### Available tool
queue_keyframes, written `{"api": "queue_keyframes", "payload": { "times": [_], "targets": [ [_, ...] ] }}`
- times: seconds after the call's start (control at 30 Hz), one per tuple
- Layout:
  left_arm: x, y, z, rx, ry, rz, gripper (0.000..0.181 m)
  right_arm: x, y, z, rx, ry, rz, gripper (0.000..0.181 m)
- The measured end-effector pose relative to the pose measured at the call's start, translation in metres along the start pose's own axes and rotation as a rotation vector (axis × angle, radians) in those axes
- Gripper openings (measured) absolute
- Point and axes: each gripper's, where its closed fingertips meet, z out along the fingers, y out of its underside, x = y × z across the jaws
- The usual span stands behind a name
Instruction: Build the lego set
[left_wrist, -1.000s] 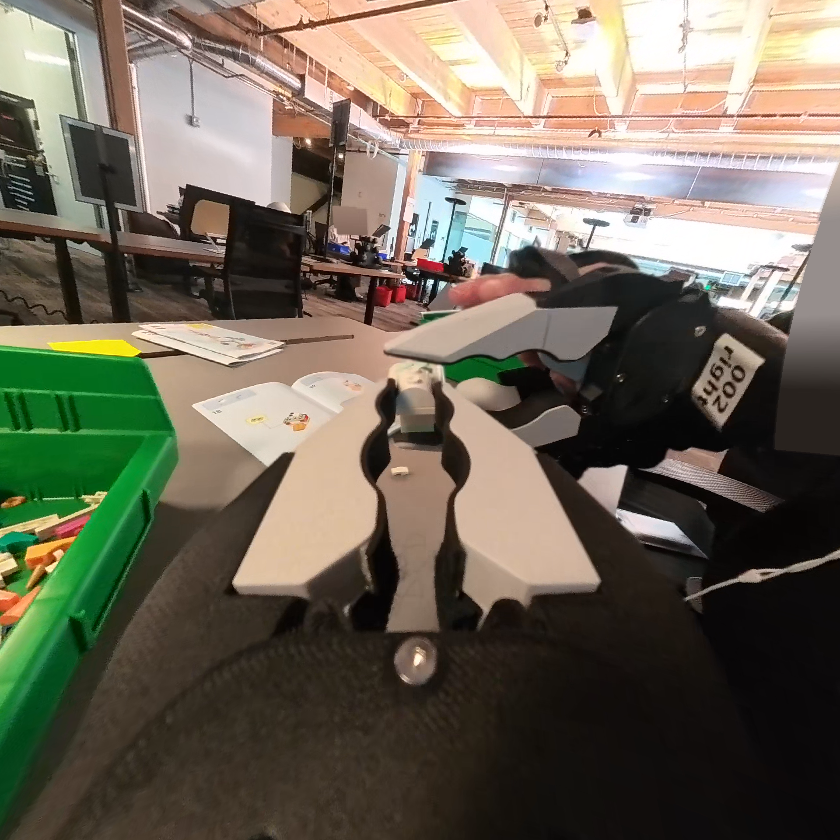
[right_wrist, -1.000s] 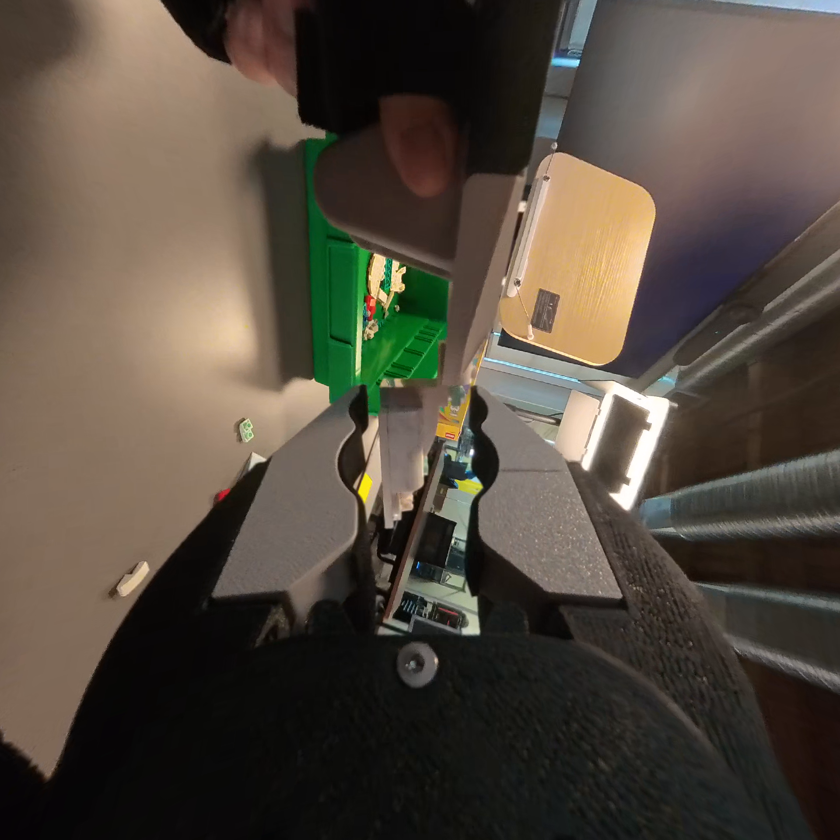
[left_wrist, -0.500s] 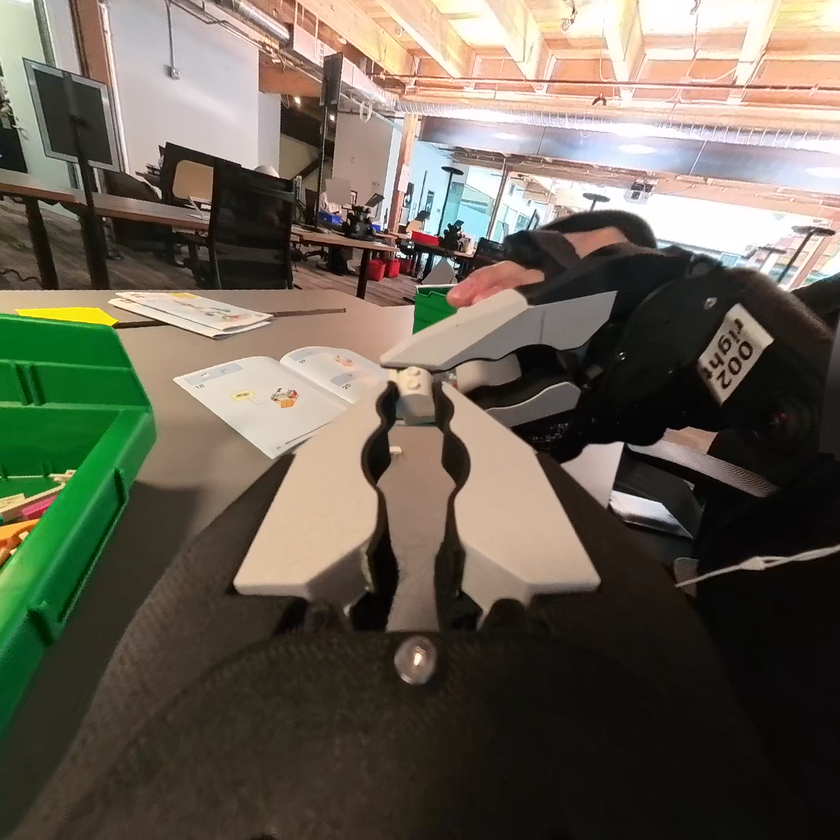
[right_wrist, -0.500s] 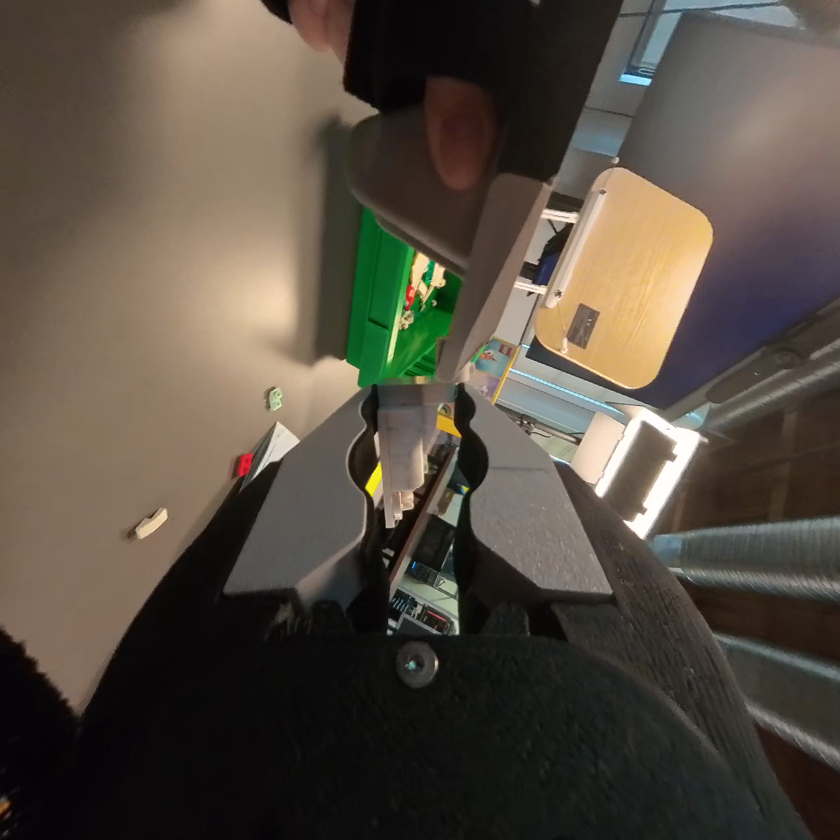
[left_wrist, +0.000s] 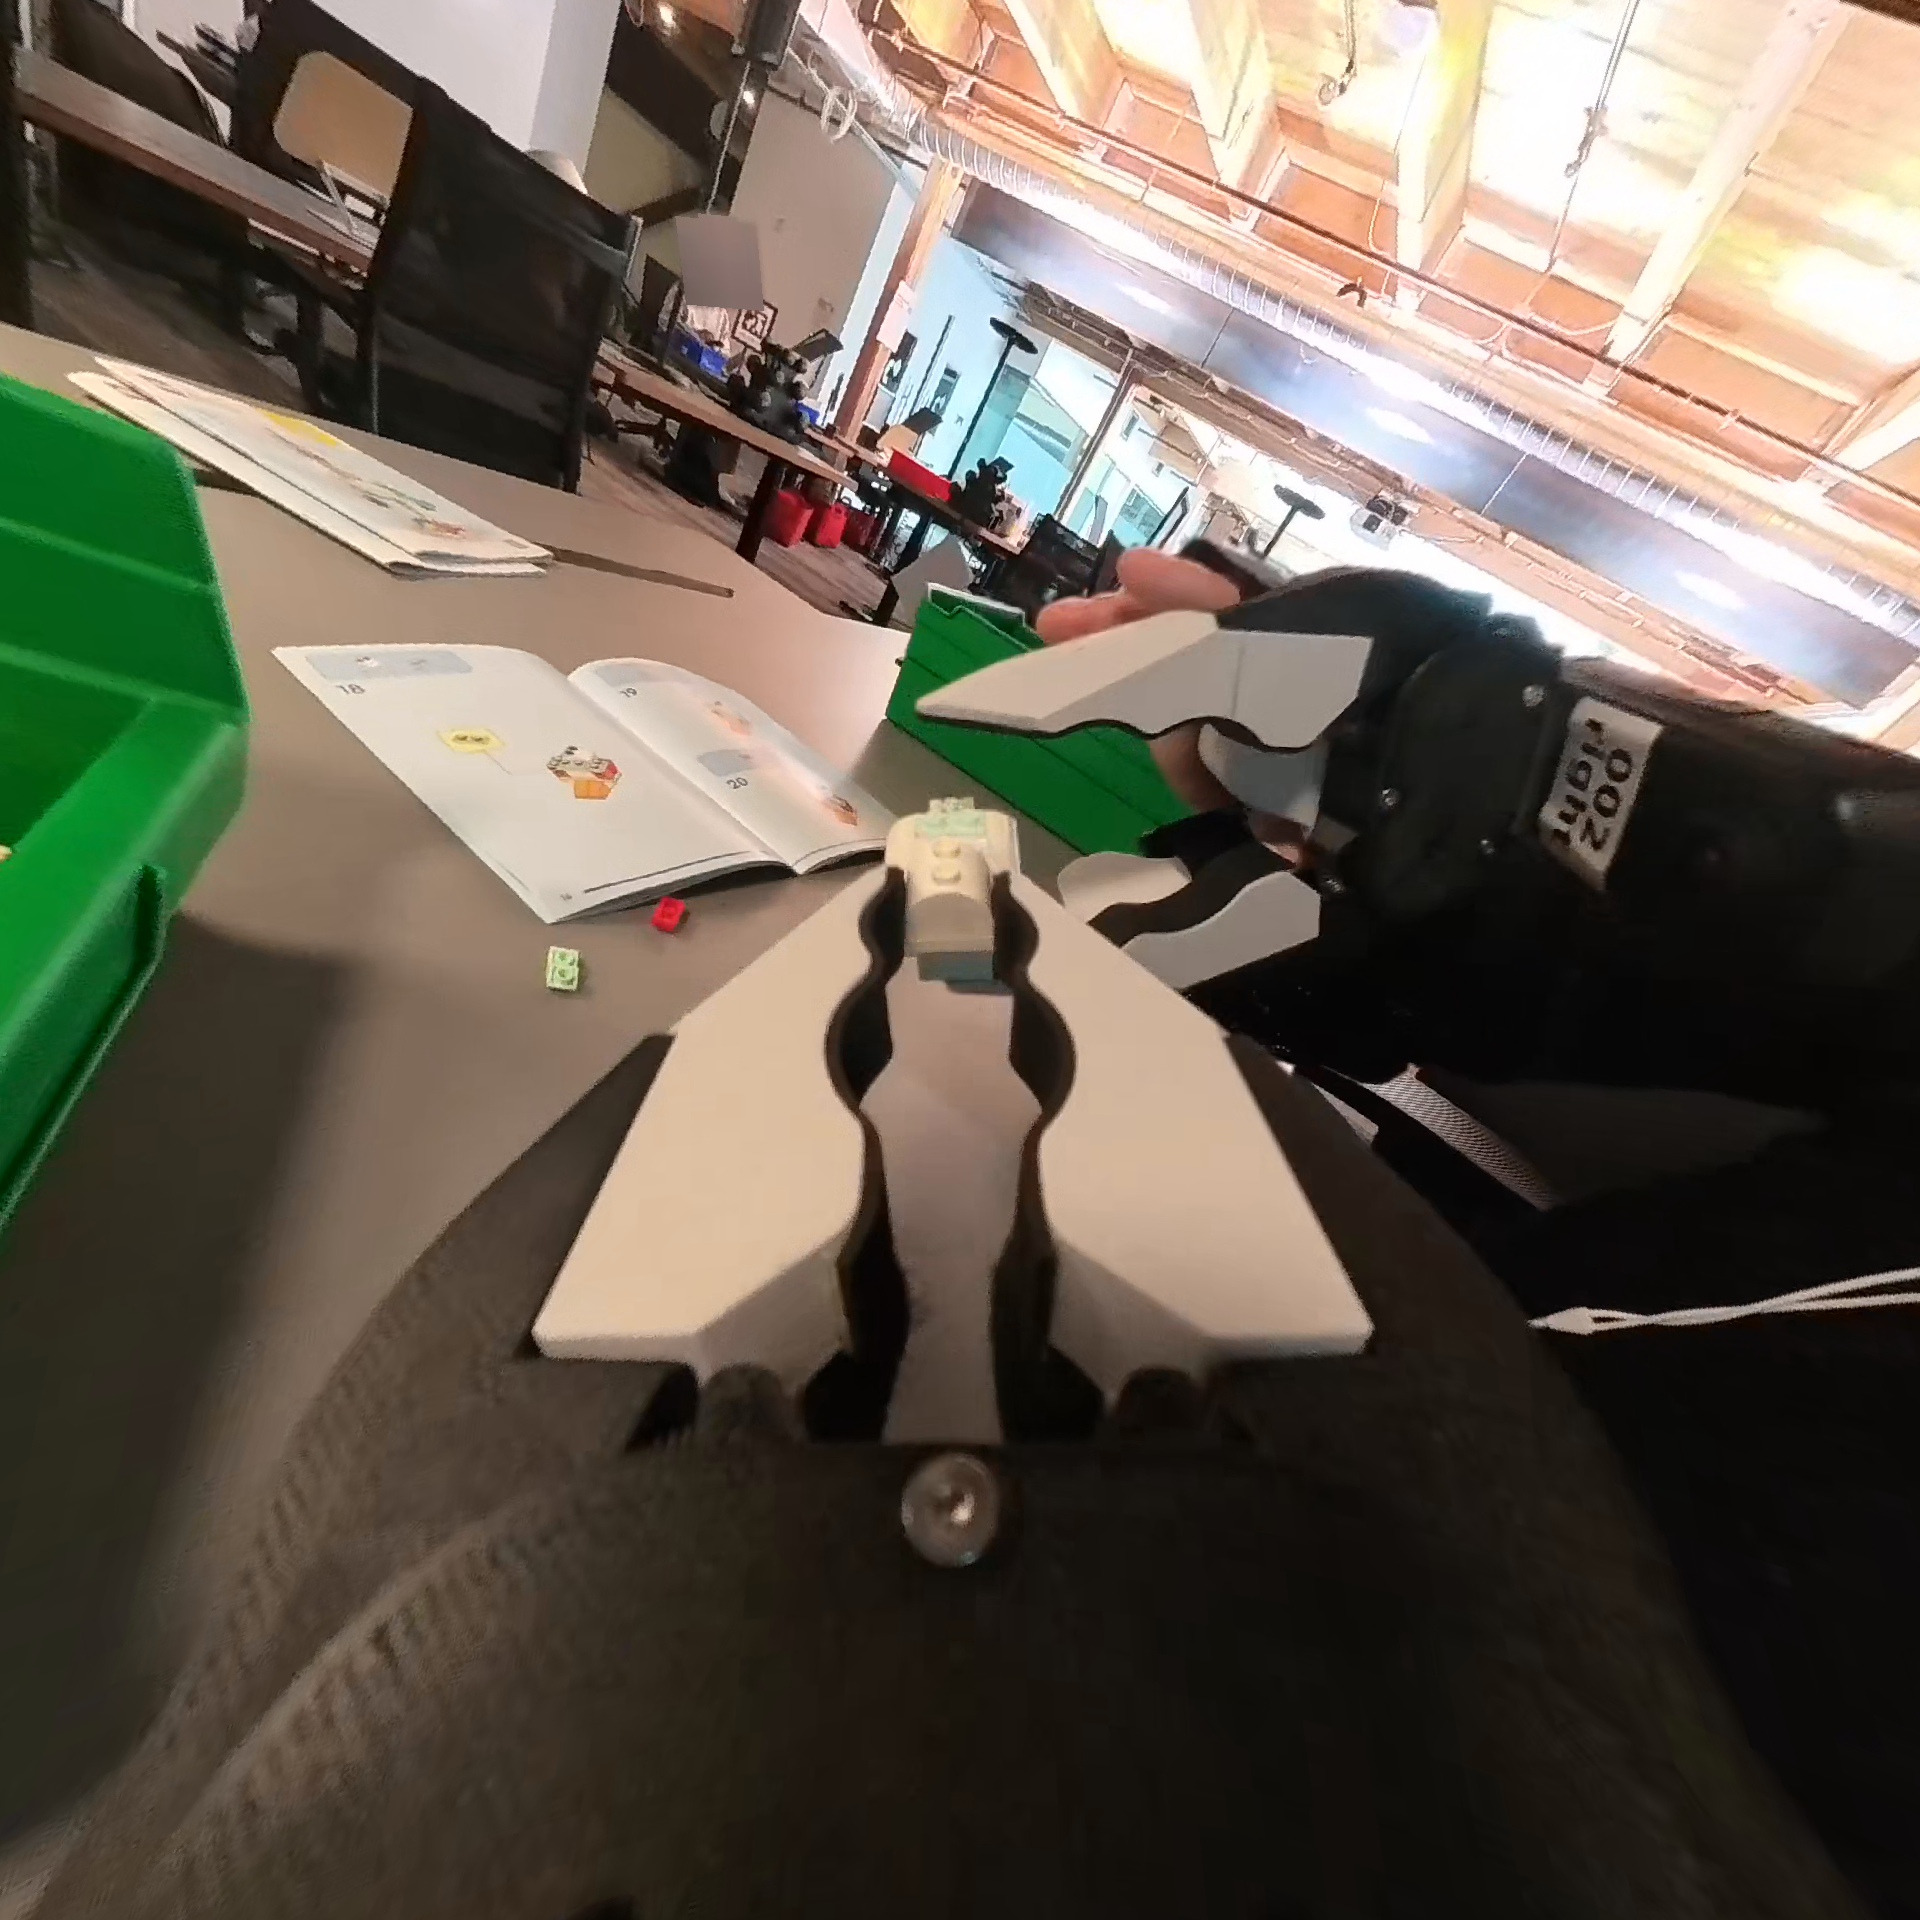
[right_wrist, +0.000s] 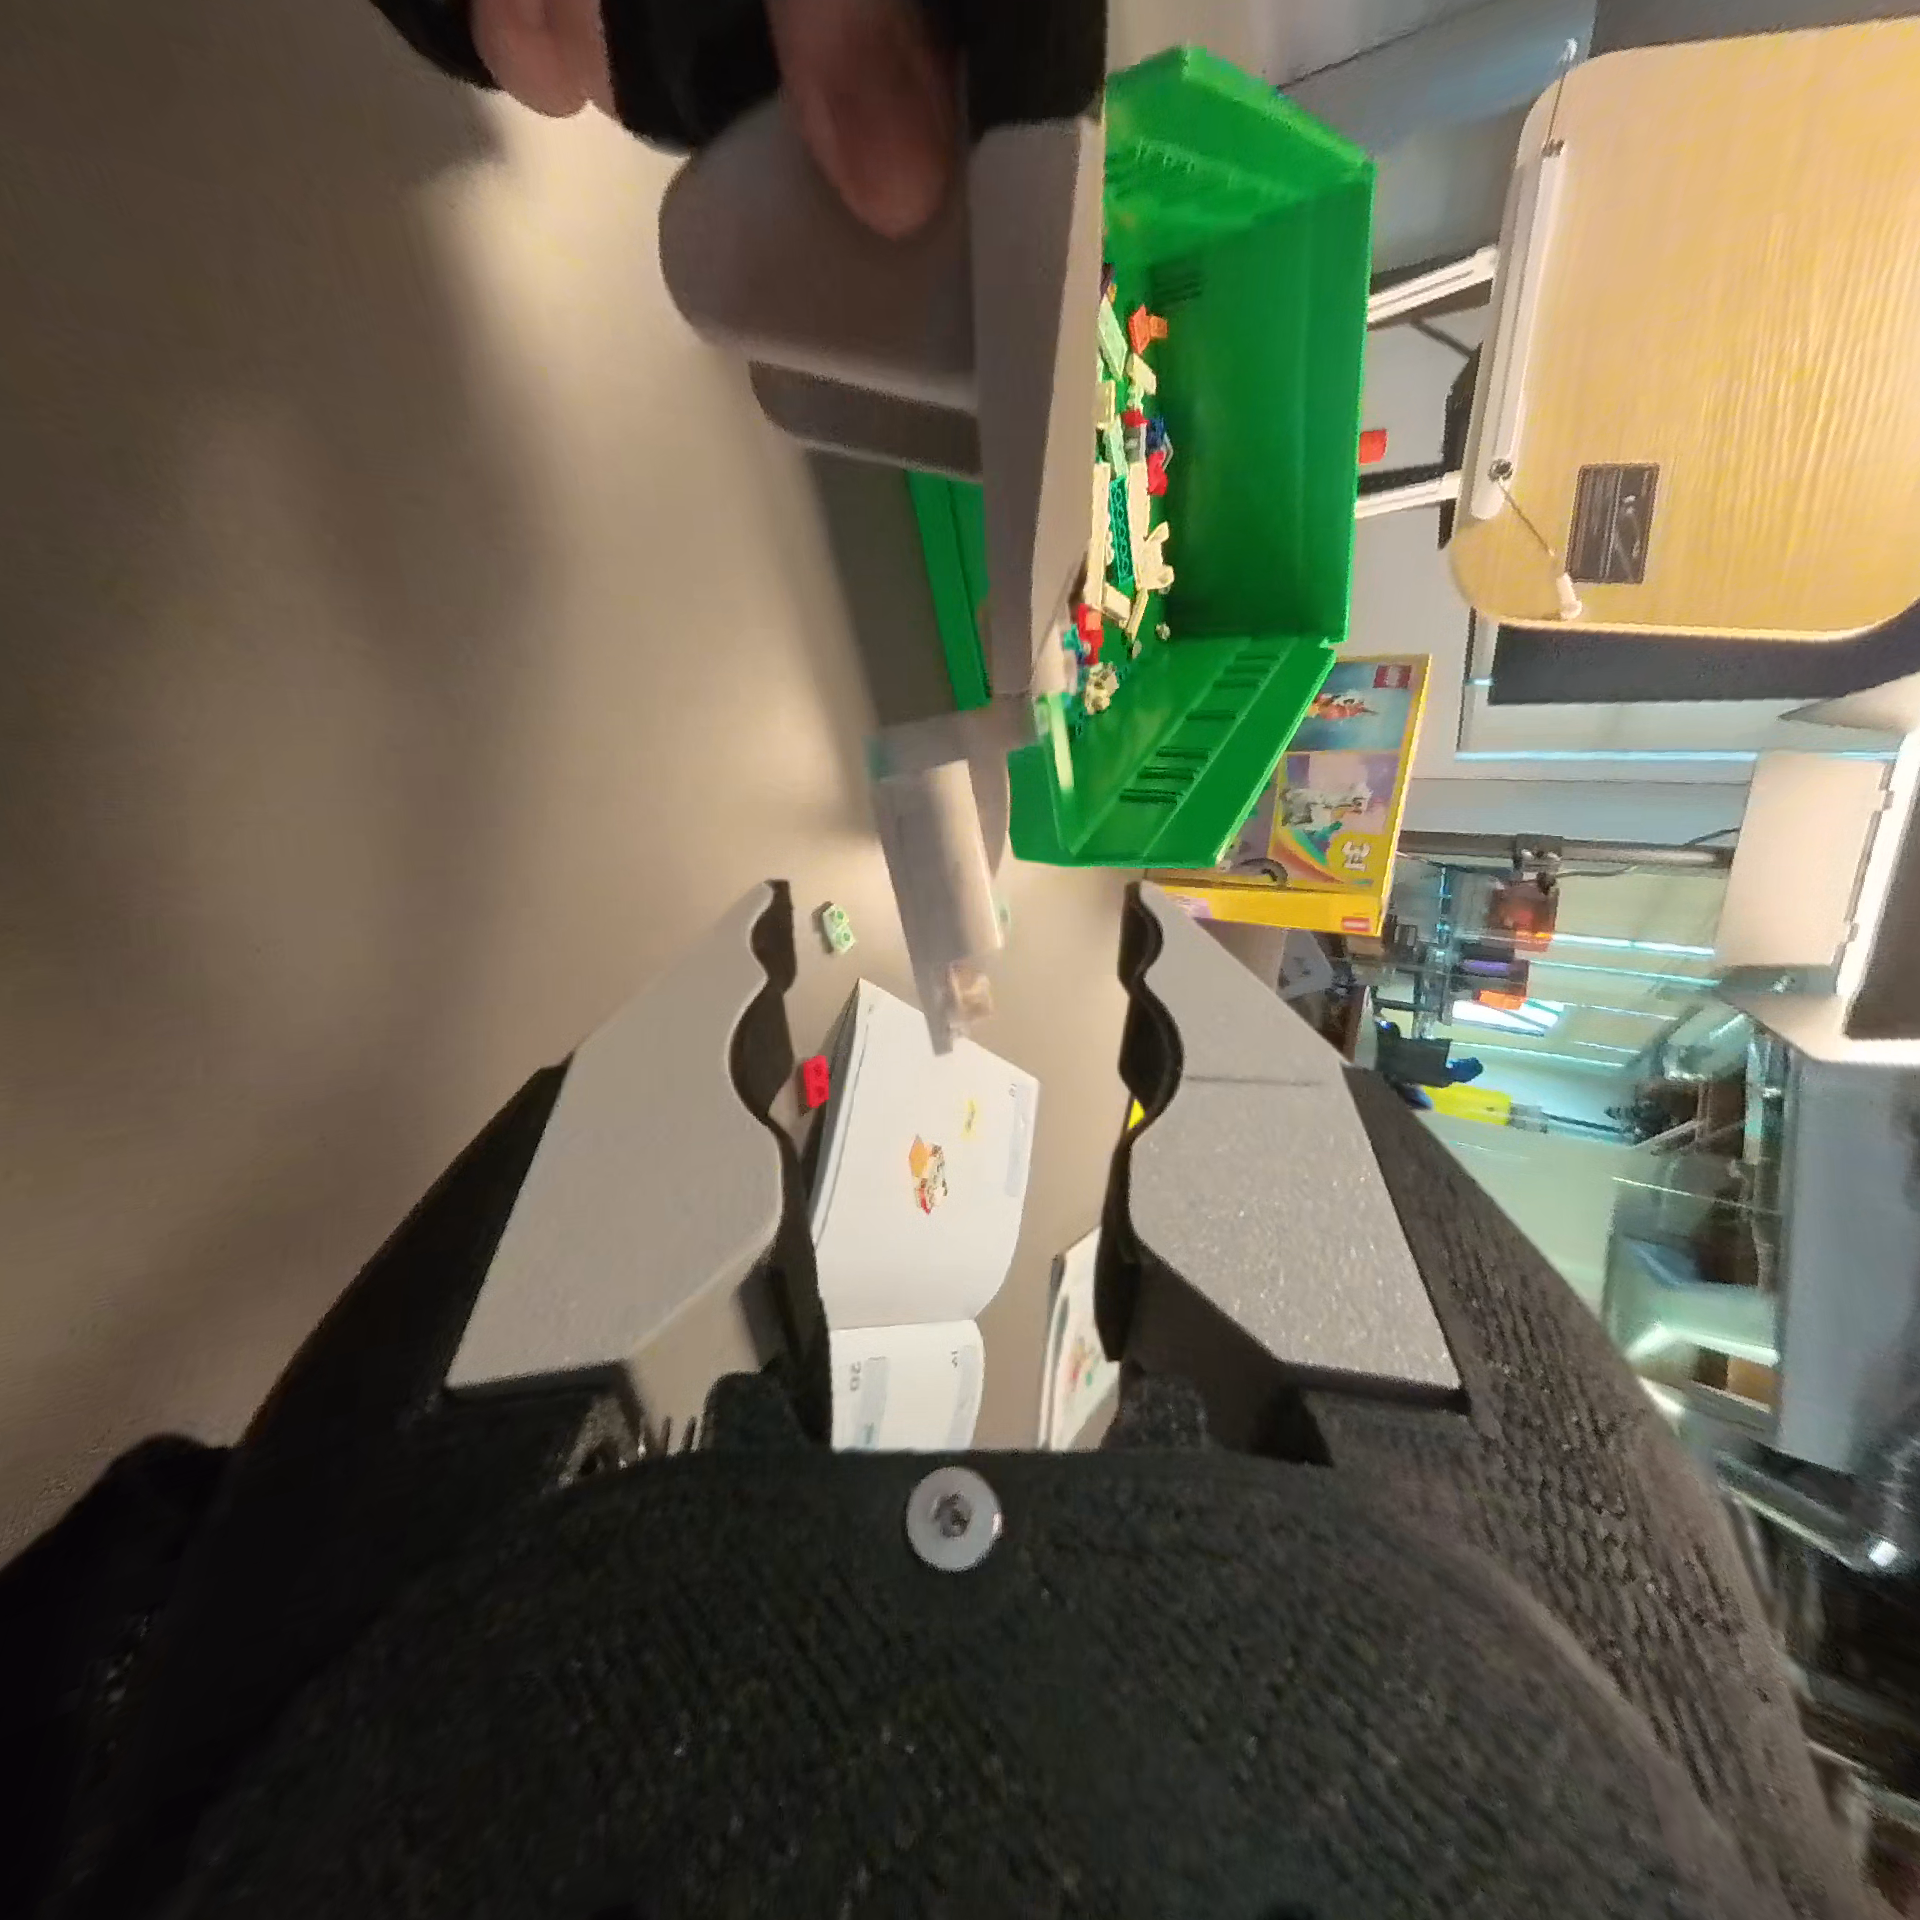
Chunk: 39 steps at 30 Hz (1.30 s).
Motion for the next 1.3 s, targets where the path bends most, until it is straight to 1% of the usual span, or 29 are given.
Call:
{"api": "queue_keyframes", "payload": {
  "times": [0.1, 0.2, 0.27, 0.33, 0.37, 0.4, 0.43, 0.5, 0.53, 0.63, 0.7, 0.73, 0.8, 0.87, 1.03, 1.13, 1.3],
  "targets": [
    [0.001, 0.002, 0.000, -0.016, 0.023, -0.022, 0.016, -0.006, 0.005, -0.005, 0.023, 0.002, 0.014, 0.058],
    [0.003, 0.005, 0.001, -0.047, 0.057, -0.017, 0.016, -0.016, 0.010, -0.015, 0.067, -0.039, 0.044, 0.060],
    [0.010, 0.008, 0.002, -0.081, 0.102, 0.034, 0.016, -0.024, 0.013, -0.026, 0.142, -0.108, 0.155, 0.062],
    [0.013, 0.017, 0.007, -0.158, 0.111, 0.126, 0.016, -0.030, 0.020, -0.039, 0.231, -0.185, 0.281, 0.061],
    [0.012, 0.023, 0.011, -0.197, 0.104, 0.182, 0.016, -0.027, 0.032, -0.042, 0.252, -0.161, 0.323, 0.060],
    [0.012, 0.028, 0.017, -0.231, 0.099, 0.237, 0.015, -0.017, 0.053, -0.042, 0.227, -0.076, 0.339, 0.059],
    [0.013, 0.033, 0.023, -0.266, 0.105, 0.283, 0.016, -0.005, 0.082, -0.040, 0.169, 0.042, 0.333, 0.062],
    [0.022, 0.043, 0.039, -0.317, 0.175, 0.336, 0.016, 0.013, 0.139, -0.041, 0.077, 0.250, 0.360, 0.065],
    [0.027, 0.048, 0.048, -0.336, 0.213, 0.344, 0.016, 0.022, 0.160, -0.045, 0.068, 0.352, 0.407, 0.065],
    [0.030, 0.066, 0.072, -0.435, 0.272, 0.374, 0.016, 0.047, 0.206, -0.071, 0.121, 0.687, 0.568, 0.060],
    [0.024, 0.077, 0.085, -0.504, 0.263, 0.430, 0.016, 0.051, 0.226, -0.084, 0.150, 0.827, 0.664, 0.059],
    [0.022, 0.081, 0.089, -0.536, 0.264, 0.458, 0.016, 0.049, 0.234, -0.086, 0.156, 0.852, 0.692, 0.059],
    [0.021, 0.086, 0.096, -0.571, 0.273, 0.506, 0.016, 0.042, 0.243, -0.081, 0.138, 0.816, 0.718, 0.059],
    [0.021, 0.086, 0.101, -0.577, 0.281, 0.528, 0.016, 0.037, 0.247, -0.081, 0.130, 0.810, 0.712, 0.059],
    [0.015, 0.092, 0.103, -0.607, 0.292, 0.550, 0.016, 0.036, 0.250, -0.085, 0.172, 0.839, 0.771, 0.056],
    [0.014, 0.094, 0.103, -0.606, 0.300, 0.550, 0.016, 0.036, 0.252, -0.082, 0.178, 0.824, 0.785, 0.056],
    [0.012, 0.096, 0.104, -0.612, 0.294, 0.563, 0.023, 0.036, 0.253, -0.080, 0.207, 0.806, 0.814, 0.056]
  ]
}}
